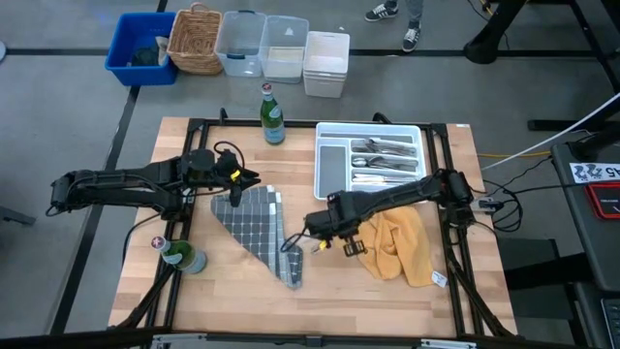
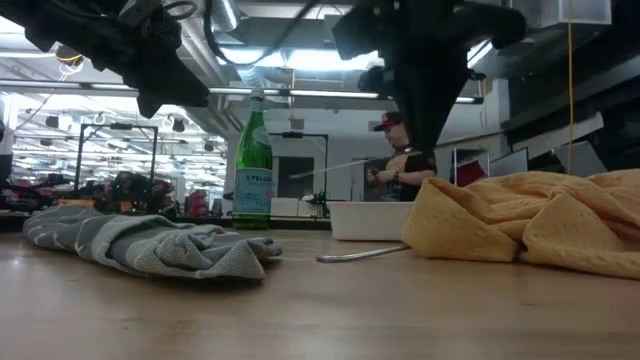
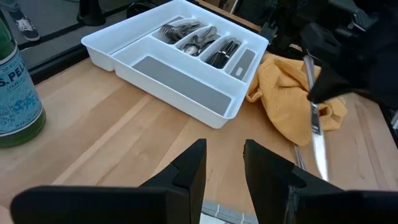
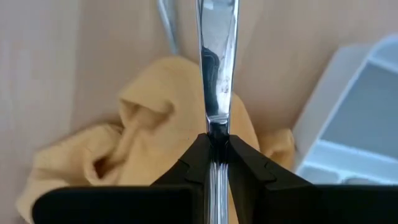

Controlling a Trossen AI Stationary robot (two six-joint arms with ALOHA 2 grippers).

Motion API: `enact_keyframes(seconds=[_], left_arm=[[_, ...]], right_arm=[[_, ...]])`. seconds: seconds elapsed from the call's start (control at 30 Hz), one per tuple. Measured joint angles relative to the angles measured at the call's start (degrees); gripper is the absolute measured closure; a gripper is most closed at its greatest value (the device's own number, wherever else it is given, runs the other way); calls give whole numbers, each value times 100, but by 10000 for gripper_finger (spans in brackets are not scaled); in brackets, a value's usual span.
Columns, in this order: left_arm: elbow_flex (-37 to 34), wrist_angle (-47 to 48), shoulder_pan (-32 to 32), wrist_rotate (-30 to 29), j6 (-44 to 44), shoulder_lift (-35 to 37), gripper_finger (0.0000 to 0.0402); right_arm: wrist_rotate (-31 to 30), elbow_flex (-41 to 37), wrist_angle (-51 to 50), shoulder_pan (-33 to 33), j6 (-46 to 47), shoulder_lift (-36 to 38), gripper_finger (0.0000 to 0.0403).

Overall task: Sort silverware
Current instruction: Put the silver knife into the cutlery tray

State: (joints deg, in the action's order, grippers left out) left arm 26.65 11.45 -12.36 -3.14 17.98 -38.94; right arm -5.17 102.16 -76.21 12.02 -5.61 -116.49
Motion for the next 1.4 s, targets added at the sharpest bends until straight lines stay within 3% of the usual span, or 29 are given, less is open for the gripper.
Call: enact_keyframes(seconds=[0.63, 1.17, 1.4], left_arm=[[0, -3, 0, 0, -302, 0, 306], [0, -6, 0, -2, -302, 1, 306], [0, -7, 0, -2, -299, 0, 306]], right_arm=[[16, -1, -1392, -1214, -92, 0, 358], [326, -24, -1376, -2082, -540, 344, 359], [445, -573, -1381, -2491, -540, 867, 359]])
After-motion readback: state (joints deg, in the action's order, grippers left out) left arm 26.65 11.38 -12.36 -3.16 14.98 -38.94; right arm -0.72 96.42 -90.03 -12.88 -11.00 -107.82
